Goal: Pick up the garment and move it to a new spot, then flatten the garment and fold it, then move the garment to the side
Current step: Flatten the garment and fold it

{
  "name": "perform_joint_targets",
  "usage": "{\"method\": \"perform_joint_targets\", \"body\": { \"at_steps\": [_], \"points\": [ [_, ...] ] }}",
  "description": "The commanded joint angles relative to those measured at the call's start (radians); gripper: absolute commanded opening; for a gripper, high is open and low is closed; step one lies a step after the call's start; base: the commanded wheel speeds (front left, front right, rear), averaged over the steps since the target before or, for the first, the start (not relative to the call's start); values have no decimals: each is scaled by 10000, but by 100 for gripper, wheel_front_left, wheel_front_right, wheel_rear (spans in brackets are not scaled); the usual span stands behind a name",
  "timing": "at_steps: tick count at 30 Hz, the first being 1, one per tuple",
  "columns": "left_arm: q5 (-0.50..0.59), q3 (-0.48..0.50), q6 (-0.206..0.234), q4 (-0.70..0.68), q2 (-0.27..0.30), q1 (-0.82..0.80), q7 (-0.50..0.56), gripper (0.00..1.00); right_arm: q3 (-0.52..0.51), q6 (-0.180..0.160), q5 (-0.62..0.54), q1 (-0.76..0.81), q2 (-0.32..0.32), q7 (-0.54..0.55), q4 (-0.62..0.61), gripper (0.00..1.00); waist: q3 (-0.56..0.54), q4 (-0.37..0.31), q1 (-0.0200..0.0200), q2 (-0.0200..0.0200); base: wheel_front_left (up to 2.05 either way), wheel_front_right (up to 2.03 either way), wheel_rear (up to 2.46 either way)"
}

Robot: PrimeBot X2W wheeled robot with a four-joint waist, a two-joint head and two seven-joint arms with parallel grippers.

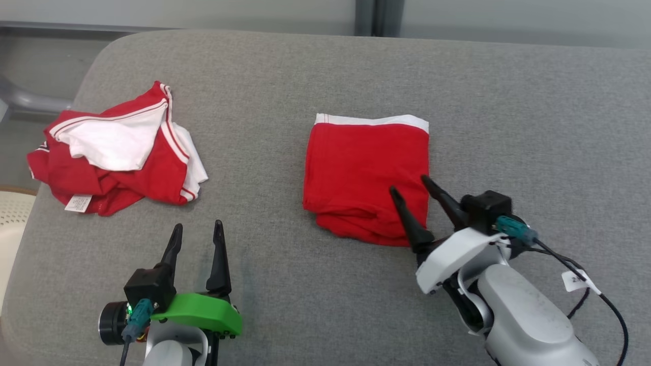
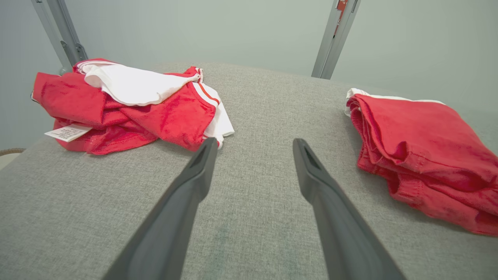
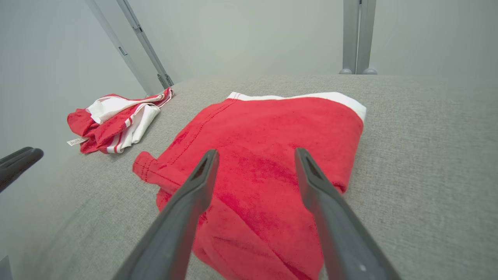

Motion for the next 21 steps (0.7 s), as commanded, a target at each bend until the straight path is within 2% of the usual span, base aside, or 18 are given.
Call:
{"method": "perform_joint_targets", "body": {
  "at_steps": [1,6,10,16,21],
  "points": [
    [153,102,-34,-6,37,127,-2,100,-598,-4,-270,351,17,-26,-190,100,-289,-469,0,0,0,0,0],
    [444,344,-24,-31,37,244,-2,100,-2867,-4,-1404,1257,318,-25,-645,100,-564,-960,0,0,0,0,0],
    [709,539,13,-6,37,382,-2,100,-4038,-2,-2197,1917,550,-25,-927,100,-820,-1278,0,0,0,0,0],
    [1180,837,118,-63,39,754,-2,100,-4828,-2,-2883,2752,732,-25,-1429,100,-1147,-1560,0,0,0,0,0],
    [1512,1011,209,-115,37,1002,-2,100,-4839,-2,-3182,3294,761,-25,-1823,100,-1320,-1623,0,0,0,0,0]
  ]
}}
